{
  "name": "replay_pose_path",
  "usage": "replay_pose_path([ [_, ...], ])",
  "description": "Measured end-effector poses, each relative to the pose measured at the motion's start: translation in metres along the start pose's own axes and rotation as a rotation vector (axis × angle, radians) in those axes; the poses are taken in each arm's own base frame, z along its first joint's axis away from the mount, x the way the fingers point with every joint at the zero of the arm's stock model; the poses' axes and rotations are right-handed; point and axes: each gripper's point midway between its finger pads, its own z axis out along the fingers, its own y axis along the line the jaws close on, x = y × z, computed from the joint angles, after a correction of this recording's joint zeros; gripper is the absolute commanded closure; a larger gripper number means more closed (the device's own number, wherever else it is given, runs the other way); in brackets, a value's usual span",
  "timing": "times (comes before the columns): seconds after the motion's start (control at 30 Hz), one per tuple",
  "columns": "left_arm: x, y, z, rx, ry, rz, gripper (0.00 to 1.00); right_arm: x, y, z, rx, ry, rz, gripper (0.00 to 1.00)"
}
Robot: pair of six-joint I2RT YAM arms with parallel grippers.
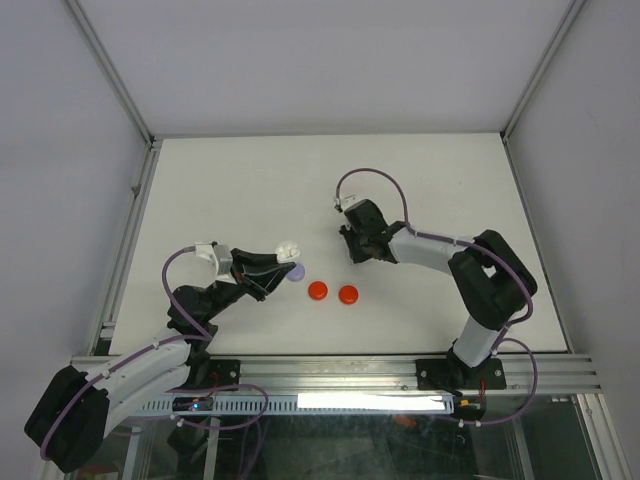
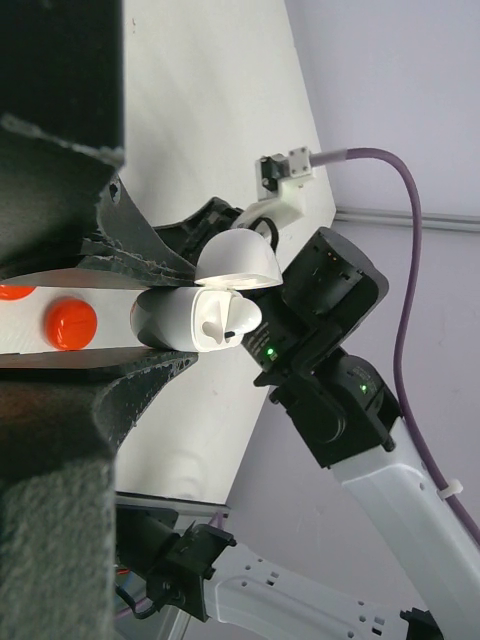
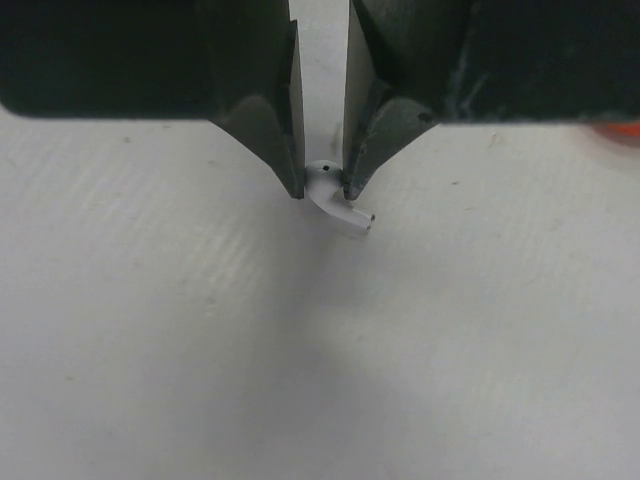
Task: Insert the wireless bluetooth earbuds into the charging case
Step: Pick up the earbud from the center of the board.
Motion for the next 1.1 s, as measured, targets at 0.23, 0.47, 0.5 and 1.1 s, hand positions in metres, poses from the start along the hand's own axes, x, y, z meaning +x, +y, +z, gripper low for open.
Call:
replay_pose_path([
  [0.23, 0.0, 0.0, 0.0, 0.001, -0.001, 0.006, 1.0, 0.012, 0.044, -0.008, -0.092, 0.013, -0.196, 0.75],
  [0.47, -0.001, 0.0, 0.0, 0.001, -0.004, 0.008, 1.0, 0.019, 0.056, -0.011, -0.115, 0.026, -0.298, 0.65],
  [0.5, -0.001, -0.001, 0.0, 0.002, -0.003, 0.007, 1.0, 0.019, 0.056, -0.011, -0.113, 0.026, -0.307, 0.63],
  [1.1, -0.001, 0.0, -0.001, 0.001, -0.002, 0.01, 1.0, 0.018, 0.034, -0.013, -0.019, 0.037, -0.327, 0.61],
])
